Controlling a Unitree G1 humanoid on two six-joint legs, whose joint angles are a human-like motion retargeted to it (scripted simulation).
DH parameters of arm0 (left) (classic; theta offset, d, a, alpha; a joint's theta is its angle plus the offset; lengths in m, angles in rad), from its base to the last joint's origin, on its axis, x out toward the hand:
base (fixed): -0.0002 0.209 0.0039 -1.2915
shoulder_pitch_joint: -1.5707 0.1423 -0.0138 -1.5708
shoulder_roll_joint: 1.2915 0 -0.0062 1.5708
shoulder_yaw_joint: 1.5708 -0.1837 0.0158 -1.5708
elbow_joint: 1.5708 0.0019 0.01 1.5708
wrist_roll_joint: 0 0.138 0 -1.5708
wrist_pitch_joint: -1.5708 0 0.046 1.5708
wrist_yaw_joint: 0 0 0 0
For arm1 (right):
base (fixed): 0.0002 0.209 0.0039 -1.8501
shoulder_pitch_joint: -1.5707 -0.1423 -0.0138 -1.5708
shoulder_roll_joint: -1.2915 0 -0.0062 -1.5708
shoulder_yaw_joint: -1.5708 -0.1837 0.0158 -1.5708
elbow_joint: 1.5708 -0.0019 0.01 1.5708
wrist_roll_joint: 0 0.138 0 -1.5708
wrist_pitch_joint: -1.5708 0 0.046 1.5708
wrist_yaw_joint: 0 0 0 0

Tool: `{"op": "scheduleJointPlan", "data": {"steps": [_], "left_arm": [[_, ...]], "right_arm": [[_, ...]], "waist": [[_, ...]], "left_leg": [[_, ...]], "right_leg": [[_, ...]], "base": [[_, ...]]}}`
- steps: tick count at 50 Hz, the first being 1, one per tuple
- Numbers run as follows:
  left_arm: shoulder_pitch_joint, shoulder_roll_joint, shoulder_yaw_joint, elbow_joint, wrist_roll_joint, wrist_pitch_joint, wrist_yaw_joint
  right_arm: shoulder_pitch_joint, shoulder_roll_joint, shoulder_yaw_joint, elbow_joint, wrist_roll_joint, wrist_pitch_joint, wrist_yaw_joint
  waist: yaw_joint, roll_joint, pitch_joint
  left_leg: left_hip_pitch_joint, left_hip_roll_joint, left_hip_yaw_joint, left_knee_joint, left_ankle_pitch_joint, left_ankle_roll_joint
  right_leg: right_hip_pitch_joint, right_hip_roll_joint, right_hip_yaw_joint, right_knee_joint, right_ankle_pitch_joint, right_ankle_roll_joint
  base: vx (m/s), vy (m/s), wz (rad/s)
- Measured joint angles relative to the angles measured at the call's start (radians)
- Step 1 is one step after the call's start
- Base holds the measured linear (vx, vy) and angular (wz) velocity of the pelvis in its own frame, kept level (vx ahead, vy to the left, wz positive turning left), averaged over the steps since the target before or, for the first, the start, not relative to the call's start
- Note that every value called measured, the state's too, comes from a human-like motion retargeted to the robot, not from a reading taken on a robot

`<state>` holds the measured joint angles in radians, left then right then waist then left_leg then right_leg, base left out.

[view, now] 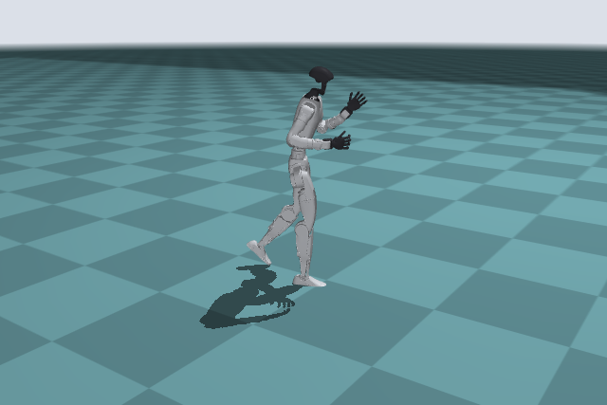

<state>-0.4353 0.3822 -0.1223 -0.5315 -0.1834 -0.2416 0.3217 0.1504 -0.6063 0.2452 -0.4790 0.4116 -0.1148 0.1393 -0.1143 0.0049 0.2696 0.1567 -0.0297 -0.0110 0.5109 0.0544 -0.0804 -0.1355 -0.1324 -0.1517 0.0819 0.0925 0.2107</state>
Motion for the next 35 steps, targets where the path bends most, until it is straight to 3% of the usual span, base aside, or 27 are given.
{"op": "scheduleJointPlan", "data": {"steps": [2, 3, 4, 5, 8, 10, 12, 13, 15, 18, 20, 21, 22, 23, 25, 27, 28, 30, 32, 35], "left_arm": [[0.132, 0.012, 0.014, 0.019, 0.009, 0.014, 0.025], [0.201, 0.009, 0.023, 0.040, 0.020, 0.033, 0.036], [0.280, 0.006, 0.028, 0.056, 0.015, 0.039, 0.029], [0.363, 0.004, 0.031, 0.071, 0.003, 0.038, 0.014], [0.607, 0.023, 0.045, 0.057, -0.055, 0.015, -0.035], [0.742, 0.063, 0.060, 0.025, -0.136, -0.006, -0.059], [0.835, 0.111, 0.082, 0.001, -0.215, -0.020, -0.088], [0.872, 0.134, 0.096, -0.006, -0.260, -0.026, -0.113], [0.925, 0.146, 0.122, -0.013, -0.321, -0.035, -0.137], [1.004, 0.095, 0.179, -0.020, -0.331, -0.035, -0.150], [1.028, 0.044, 0.216, -0.022, -0.305, -0.018, -0.127], [0.993, 0.025, 0.210, -0.001, -0.275, -0.012, -0.114], [0.955, 0.005, 0.202, 0.018, -0.257, -0.005, -0.092], [0.909, -0.017, 0.190, 0.034, -0.263, 0.003, -0.054], [0.739, -0.044, 0.130, 0.098, -0.233, 0.005, -0.005], [0.521, -0.039, 0.047, 0.150, -0.168, 0.011, 0.026], [0.429, -0.028, 0.017, 0.147, -0.137, 0.009, 0.031], [0.238, -0.011, -0.029, 0.128, -0.107, 0.004, 0.030], [0.081, -0.011, -0.060, 0.109, -0.088, -0.003, 0.011], [-0.034, -0.033, -0.093, 0.052, -0.057, -0.033, 0.060]], "right_arm": [[-0.108, 0.012, 0.077, 0.073, -0.048, -0.023, -0.194], [-0.185, 0.005, 0.113, 0.121, -0.156, 0.013, -0.244], [-0.262, 0.016, 0.154, 0.153, -0.096, 0.018, -0.189], [-0.338, 0.036, 0.198, 0.177, 0.048, 0.007, -0.083], [-0.517, 0.055, 0.191, 0.136, -0.204, -0.023, -0.150], [-0.556, 0.150, 0.193, 0.063, -0.160, -0.025, -0.165], [-0.553, 0.251, 0.202, -0.001, -0.050, -0.030, -0.171], [-0.546, 0.288, 0.207, -0.025, -0.014, -0.014, -0.116], [-0.533, 0.351, 0.232, -0.041, -0.021, -0.030, -0.145], [-0.487, 0.375, 0.308, -0.034, -0.095, -0.046, -0.172], [-0.468, 0.339, 0.341, -0.038, -0.186, -0.052, -0.171], [-0.476, 0.312, 0.341, -0.033, -0.232, -0.059, -0.185], [-0.479, 0.291, 0.349, -0.023, -0.275, -0.062, -0.200], [-0.468, 0.277, 0.373, -0.006, -0.314, -0.056, -0.215], [-0.459, 0.258, 0.392, 0.062, -0.377, -0.049, -0.202], [-0.383, 0.259, 0.384, 0.121, -0.302, -0.022, -0.160], [-0.331, 0.241, 0.348, 0.123, -0.339, -0.037, -0.186], [-0.201, 0.208, 0.284, 0.081, -0.221, -0.077, -0.217], [-0.091, 0.127, 0.197, 0.019, -0.088, -0.041, -0.047], [0.010, 0.032, 0.125, -0.036, 0.024, -0.019, 0.014]], "waist": [[0.052, 0.033, 0.036], [0.082, 0.057, 0.058], [0.112, 0.071, 0.075], [0.142, 0.079, 0.090], [0.241, 0.059, 0.104], [0.322, 0.027, 0.082], [0.416, -0.020, 0.043], [0.463, -0.044, 0.025], [0.529, -0.058, -0.007], [0.520, 0.025, -0.053], [0.462, 0.097, -0.067], [0.455, 0.085, -0.082], [0.444, 0.083, -0.089], [0.421, 0.098, -0.078], [0.393, 0.070, -0.055], [0.349, 0.033, -0.040], [0.319, 0.031, -0.035], [0.262, 0.047, -0.034], [0.199, 0.072, -0.055], [0.081, 0.079, -0.108]], "left_leg": [[-0.073, 0.026, 0.017, 0.282, -0.068, 0.025], [-0.123, 0.037, 0.014, 0.423, -0.128, 0.044], [-0.173, 0.042, 0.016, 0.535, -0.185, 0.057], [-0.223, 0.043, 0.019, 0.633, -0.240, 0.067], [-0.349, 0.059, 0.059, 0.706, -0.340, 0.111], [-0.409, 0.057, 0.094, 0.611, -0.385, 0.141], [-0.425, 0.036, 0.146, 0.378, -0.372, 0.146], [-0.407, 0.020, 0.175, 0.220, -0.346, 0.131], [-0.334, -0.001, 0.221, -0.128, -0.272, 0.077], [-0.207, 0.006, 0.225, -0.438, -0.127, -0.036], [-0.140, 0.020, 0.204, -0.469, -0.065, -0.044], [-0.152, 0.013, 0.224, -0.414, -0.135, 0.009], [-0.156, 0.012, 0.233, -0.353, -0.208, 0.055], [-0.143, 0.022, 0.223, -0.282, -0.288, 0.089], [-0.179, 0.003, 0.205, -0.113, -0.422, 0.132], [-0.203, -0.023, 0.163, -0.018, -0.481, 0.110], [-0.187, -0.029, 0.128, -0.011, -0.489, 0.089], [-0.137, -0.024, 0.052, -0.041, -0.481, 0.047], [-0.078, -0.013, -0.021, -0.098, -0.435, 0.018], [-0.005, -0.011, -0.113, -0.176, -0.330, -0.034]], "right_leg": [[-0.012, 0.039, 0.023, 0.186, -0.153, -0.100], [-0.032, 0.068, 0.042, 0.294, -0.241, -0.163], [-0.052, 0.084, 0.057, 0.398, -0.311, -0.194], [-0.071, 0.094, 0.071, 0.499, -0.373, -0.210], [-0.014, 0.090, 0.084, 0.549, -0.444, -0.176], [0.065, 0.079, 0.081, 0.466, -0.417, -0.139], [0.141, 0.064, 0.087, 0.351, -0.323, -0.095], [0.181, 0.059, 0.098, 0.293, -0.261, -0.069], [0.271, 0.078, 0.136, 0.185, -0.107, -0.025], [0.416, 0.187, 0.270, 0.113, 0.099, -0.043], [0.444, 0.274, 0.367, 0.214, 0.163, -0.092], [0.340, 0.247, 0.306, 0.419, 0.122, -0.066], [0.256, 0.198, 0.224, 0.597, 0.075, -0.097], [0.214, 0.107, 0.099, 0.720, 0.013, -0.241], [0.090, -0.101, -0.057, 0.966, -0.162, -0.380], [-0.026, -0.112, -0.003, 1.046, -0.266, -0.367], [-0.059, -0.070, 0.041, 1.028, -0.278, -0.337], [-0.097, -0.004, 0.078, 0.919, -0.273, -0.265], [-0.098, 0.006, 0.028, 0.726, -0.265, -0.188], [-0.058, 0.016, -0.032, 0.319, -0.166, -0.072]], "base": [[0.88, -0.13, -1.25], [0.85, -0.08, -1.33], [0.85, -0.06, -1.26], [0.87, -0.05, -0.95], [0.93, -0.04, -0.39], [0.99, -0.03, 0.03], [1.03, 0.00, 0.02], [1.06, 0.05, -0.02], [1.09, 0.11, 0.08], [1.09, 0.16, 0.63], [1.00, 0.15, 1.07], [0.89, 0.12, 0.74], [0.84, 0.13, 0.49], [0.83, 0.13, 0.54], [0.79, 0.09, 0.73], [0.78, 0.02, 1.52], [0.82, 0.02, 1.95], [0.86, 0.02, 2.02], [0.91, 0.00, 1.76], [0.98, -0.09, 1.54]]}}
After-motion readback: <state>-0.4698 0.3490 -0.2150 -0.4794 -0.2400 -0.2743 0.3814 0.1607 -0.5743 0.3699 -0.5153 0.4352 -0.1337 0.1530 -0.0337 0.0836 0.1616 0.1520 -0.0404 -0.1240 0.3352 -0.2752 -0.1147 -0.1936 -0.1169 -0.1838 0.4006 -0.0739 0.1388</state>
